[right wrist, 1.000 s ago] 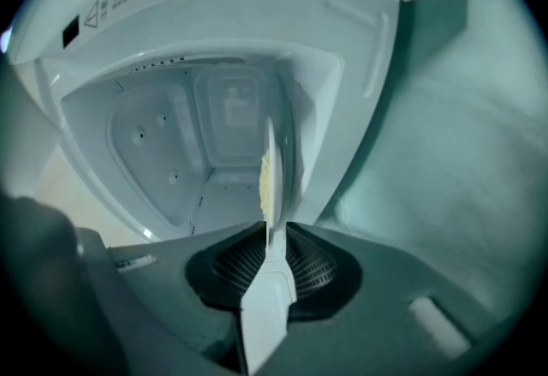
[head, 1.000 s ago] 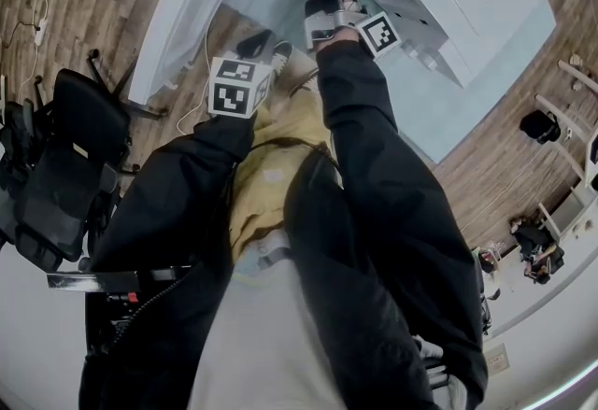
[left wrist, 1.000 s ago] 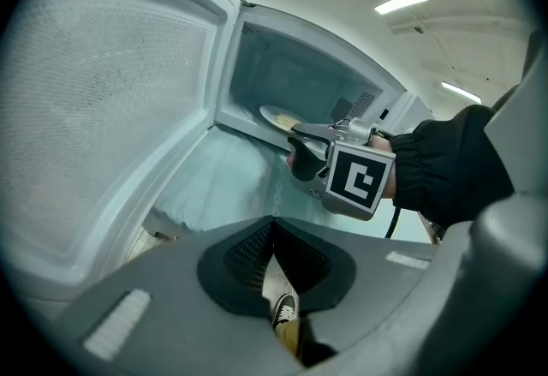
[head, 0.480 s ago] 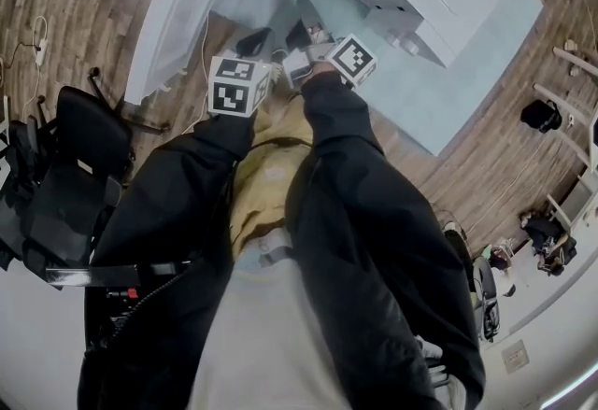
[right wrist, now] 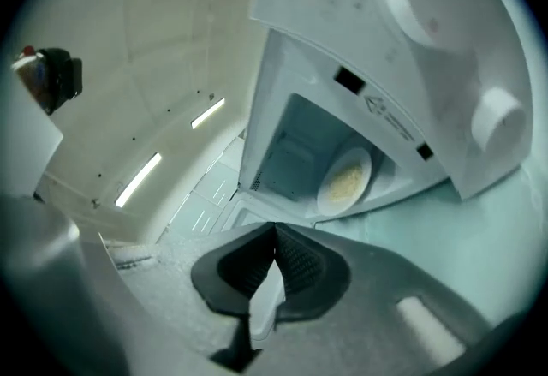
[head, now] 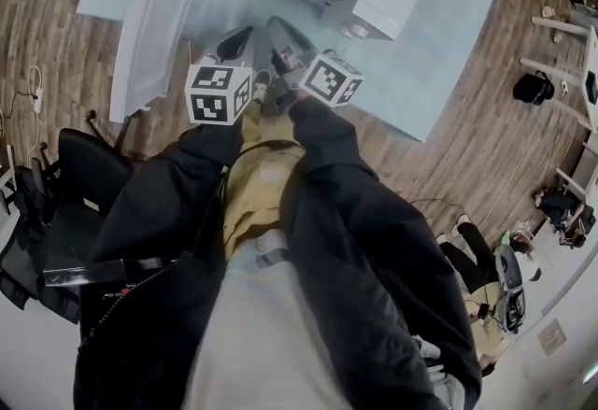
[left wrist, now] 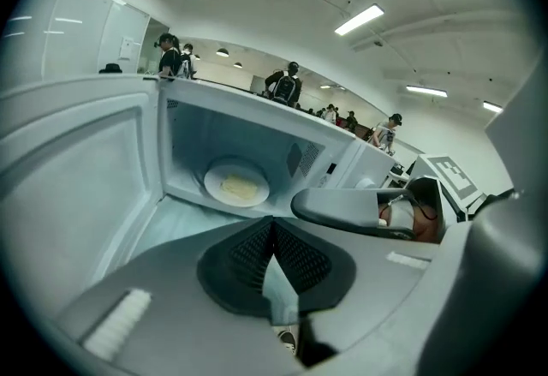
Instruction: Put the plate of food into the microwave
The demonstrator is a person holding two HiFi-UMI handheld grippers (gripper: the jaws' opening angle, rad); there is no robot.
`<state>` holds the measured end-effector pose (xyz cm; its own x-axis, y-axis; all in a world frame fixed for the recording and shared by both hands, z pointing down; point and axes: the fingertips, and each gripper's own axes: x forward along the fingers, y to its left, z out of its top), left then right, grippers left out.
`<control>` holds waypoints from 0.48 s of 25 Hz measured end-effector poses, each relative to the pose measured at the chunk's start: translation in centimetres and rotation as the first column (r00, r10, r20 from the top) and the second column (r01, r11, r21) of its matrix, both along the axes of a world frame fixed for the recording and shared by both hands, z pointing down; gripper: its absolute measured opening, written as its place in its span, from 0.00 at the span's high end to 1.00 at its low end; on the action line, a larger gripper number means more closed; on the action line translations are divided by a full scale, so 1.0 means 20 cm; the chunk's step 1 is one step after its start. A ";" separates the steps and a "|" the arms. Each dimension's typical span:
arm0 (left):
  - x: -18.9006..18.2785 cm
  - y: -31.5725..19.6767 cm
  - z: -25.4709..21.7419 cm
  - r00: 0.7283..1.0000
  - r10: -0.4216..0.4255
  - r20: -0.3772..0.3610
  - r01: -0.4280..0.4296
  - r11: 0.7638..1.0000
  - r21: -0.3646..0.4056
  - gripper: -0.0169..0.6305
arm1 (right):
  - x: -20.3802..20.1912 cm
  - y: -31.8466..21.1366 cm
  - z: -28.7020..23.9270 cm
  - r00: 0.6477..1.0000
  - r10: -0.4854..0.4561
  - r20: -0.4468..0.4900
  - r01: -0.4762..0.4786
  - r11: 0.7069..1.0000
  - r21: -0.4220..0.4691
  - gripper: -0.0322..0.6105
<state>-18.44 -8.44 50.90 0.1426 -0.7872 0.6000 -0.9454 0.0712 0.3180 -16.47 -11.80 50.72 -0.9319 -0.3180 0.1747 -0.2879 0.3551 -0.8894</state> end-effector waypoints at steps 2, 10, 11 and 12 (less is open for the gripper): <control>0.03 -0.06 -0.09 1.000 0.010 0.025 -0.011 0.999 0.041 0.98 | 0.03 -0.03 -0.11 0.999 -0.007 -0.042 0.012 0.994 0.107 0.96; 0.14 -0.21 -0.47 0.991 0.018 0.136 -0.046 0.977 0.210 0.98 | 0.13 -0.08 -0.55 0.983 0.009 -0.186 0.083 0.871 0.484 0.96; 0.15 -0.22 -0.51 0.989 0.015 0.145 -0.048 0.972 0.229 0.98 | 0.15 -0.10 -0.60 0.980 0.029 -0.197 0.078 0.853 0.516 0.96; 0.17 -0.24 -0.56 0.988 0.013 0.153 -0.051 0.967 0.250 0.98 | 0.17 -0.11 -0.65 0.977 0.051 -0.207 0.072 0.835 0.546 0.96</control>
<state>-15.13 -13.17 39.72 0.0946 -0.9121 0.3990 -0.9838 -0.0245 0.1774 -13.11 -14.06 37.77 -0.8985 -0.4084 0.1611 -0.4338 0.7696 -0.4685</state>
